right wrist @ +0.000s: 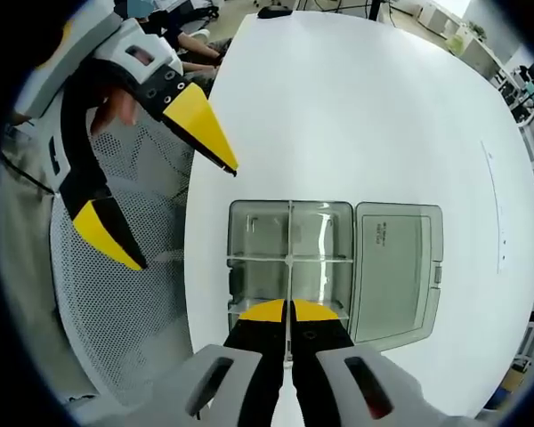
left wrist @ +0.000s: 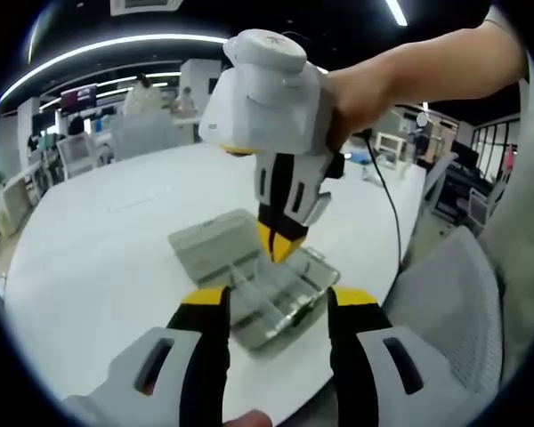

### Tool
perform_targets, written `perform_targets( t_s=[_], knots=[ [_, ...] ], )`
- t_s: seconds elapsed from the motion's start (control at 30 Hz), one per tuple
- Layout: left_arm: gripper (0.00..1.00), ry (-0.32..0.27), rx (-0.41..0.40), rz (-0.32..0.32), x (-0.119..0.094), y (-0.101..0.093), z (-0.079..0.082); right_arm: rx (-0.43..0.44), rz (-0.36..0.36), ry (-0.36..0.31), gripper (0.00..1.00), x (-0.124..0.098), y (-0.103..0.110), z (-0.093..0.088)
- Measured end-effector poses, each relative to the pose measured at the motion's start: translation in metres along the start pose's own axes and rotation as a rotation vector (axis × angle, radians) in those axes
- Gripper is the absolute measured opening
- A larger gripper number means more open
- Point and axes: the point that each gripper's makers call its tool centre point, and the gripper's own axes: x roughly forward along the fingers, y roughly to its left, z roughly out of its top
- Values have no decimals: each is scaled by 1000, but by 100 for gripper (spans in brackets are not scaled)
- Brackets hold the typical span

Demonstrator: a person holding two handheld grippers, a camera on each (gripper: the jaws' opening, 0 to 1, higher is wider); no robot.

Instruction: Insert the divider into the dual guide fixture by aligning both edges with the guide slots and pushing it downward to the bottom, including one-sided entry, uneven engagement, binding, and posture correction.

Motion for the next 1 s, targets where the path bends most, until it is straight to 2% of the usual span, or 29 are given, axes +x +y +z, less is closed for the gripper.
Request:
perform_targets(
  t_s=[0.53, 0.8, 1.0],
  knots=[
    [43, 4, 10, -11, 3, -3, 2, 23, -24, -46, 0, -2, 3, 1],
    [43, 2, 11, -14, 4, -2, 4, 21, -20, -38, 0, -6, 7, 2],
    [43, 1, 8, -11, 3, -1, 3, 17, -18, -36, 0, -6, 1, 2]
  ],
)
